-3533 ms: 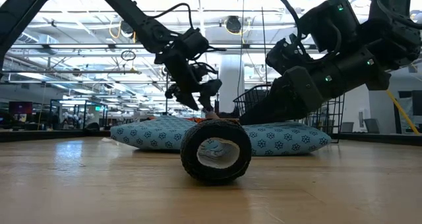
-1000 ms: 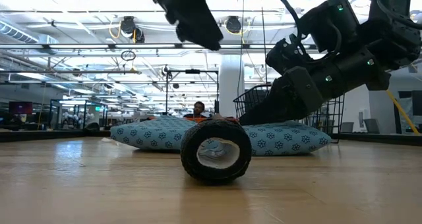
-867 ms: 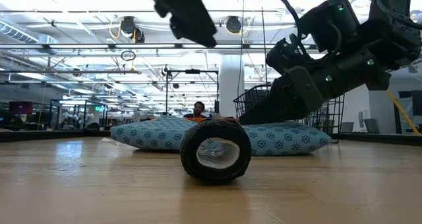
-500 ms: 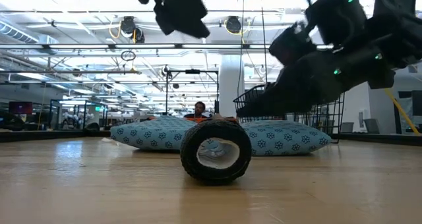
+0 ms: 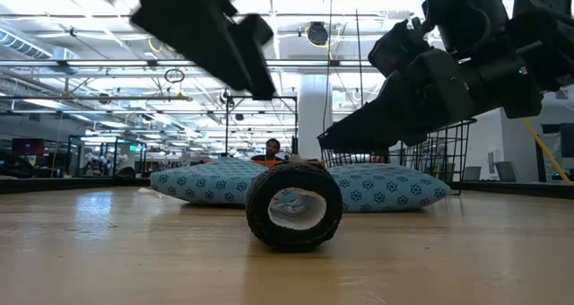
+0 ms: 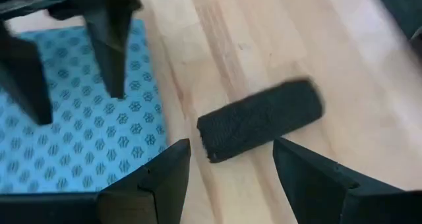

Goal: Pick & Place Medicine items
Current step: Put the black bandage into the right orange basket

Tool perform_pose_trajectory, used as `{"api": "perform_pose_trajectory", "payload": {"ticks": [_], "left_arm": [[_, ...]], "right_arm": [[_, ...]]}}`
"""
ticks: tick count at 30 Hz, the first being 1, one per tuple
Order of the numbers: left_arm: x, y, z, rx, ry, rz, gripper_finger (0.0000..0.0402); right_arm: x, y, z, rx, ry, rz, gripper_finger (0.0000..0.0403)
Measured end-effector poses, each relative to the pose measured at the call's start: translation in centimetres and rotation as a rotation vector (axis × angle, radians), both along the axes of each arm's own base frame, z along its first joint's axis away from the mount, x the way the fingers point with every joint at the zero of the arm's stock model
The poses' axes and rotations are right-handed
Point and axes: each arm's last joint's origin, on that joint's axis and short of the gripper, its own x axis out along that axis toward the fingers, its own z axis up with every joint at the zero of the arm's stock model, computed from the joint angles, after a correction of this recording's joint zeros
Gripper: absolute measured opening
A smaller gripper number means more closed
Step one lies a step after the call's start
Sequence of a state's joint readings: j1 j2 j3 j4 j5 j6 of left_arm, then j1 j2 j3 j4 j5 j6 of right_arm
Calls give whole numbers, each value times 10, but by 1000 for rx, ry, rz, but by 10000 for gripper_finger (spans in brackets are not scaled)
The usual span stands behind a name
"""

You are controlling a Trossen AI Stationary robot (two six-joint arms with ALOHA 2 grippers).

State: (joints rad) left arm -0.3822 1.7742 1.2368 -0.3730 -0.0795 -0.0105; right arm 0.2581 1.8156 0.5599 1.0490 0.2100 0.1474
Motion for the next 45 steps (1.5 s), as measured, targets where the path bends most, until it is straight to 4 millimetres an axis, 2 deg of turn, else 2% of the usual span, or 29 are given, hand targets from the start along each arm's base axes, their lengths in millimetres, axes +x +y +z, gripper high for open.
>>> {"api": "perform_pose_trajectory", "payload": {"ticks": [4, 11, 20, 25, 29, 33, 41, 45], "left_arm": [[14, -7, -24, 10, -15, -143, 227], [33, -10, -46, -18, -122, -421, 227], [42, 1, -80, 83, -81, -532, 227], [45, 5, -96, 64, -40, -497, 227], [43, 5, -98, 14, 19, -415, 227], [44, 7, -99, -39, 39, -356, 227], [57, 18, -93, -142, -35, -152, 228], [56, 21, -90, -166, -32, -191, 228]], "right_arm": [[0, 0, -1, -3, 7, 2, 256], [0, 0, -2, -26, 16, 7, 256], [-1, 0, -3, -15, 36, 3, 256], [-1, 0, -4, -15, 38, 3, 256], [-1, 0, -4, -16, 42, 3, 256], [-1, 0, -4, -16, 44, 3, 256], [-1, 0, -4, -16, 44, 3, 256], [-1, 0, -4, -13, 44, 2, 256]]}}
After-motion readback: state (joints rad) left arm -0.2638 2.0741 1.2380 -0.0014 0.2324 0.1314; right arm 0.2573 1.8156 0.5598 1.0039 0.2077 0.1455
